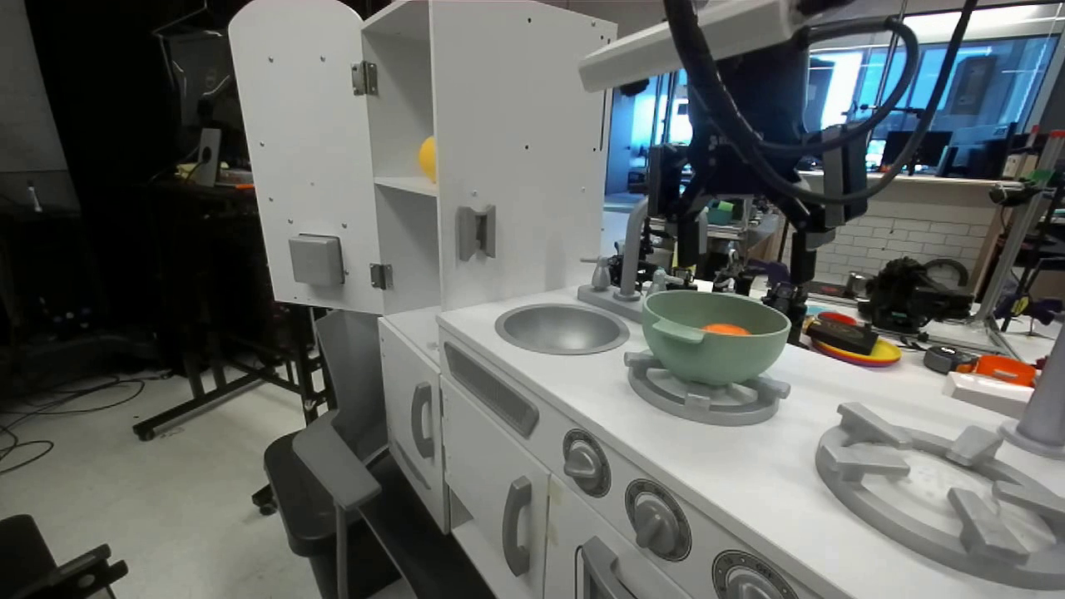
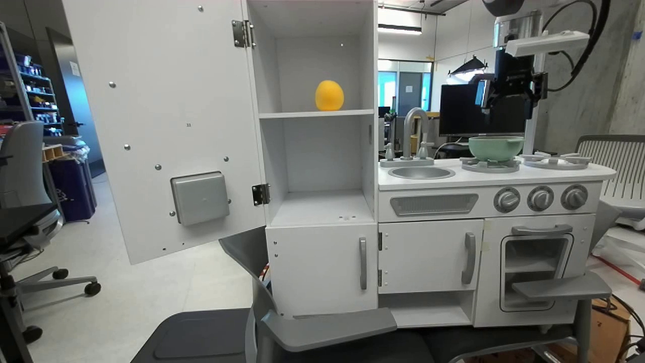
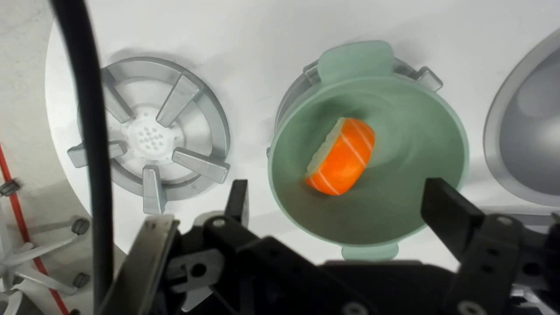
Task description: Open the upper cupboard then move the objects from the sink and the green plate then put them on the second shelf of the cupboard
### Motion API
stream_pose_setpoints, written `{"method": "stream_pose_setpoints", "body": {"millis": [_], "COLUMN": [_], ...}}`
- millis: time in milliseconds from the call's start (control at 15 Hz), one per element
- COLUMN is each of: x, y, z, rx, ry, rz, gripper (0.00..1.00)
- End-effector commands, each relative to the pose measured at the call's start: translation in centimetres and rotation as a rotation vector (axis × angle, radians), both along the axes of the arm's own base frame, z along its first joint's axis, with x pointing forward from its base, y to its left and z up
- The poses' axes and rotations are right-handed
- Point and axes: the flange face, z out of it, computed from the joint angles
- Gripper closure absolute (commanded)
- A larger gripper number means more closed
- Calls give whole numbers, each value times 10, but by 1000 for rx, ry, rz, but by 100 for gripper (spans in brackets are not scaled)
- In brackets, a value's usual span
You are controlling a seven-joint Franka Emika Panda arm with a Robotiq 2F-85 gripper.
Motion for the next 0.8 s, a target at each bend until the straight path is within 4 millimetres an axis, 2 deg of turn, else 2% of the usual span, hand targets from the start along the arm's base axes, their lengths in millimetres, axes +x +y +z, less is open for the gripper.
{"method": "stream_pose_setpoints", "body": {"millis": [0,133,200,533,600,733], "x": [16,20,21,24,24,24], "y": [6,3,8,2,6,2], "z": [-2,-12,-6,-24,-21,-33], "rx": [19,24,21,29,26,31], "ry": [17,17,19,42,49,60], "rz": [11,18,19,27,29,35], "gripper": [0,0,0,0,0,0]}}
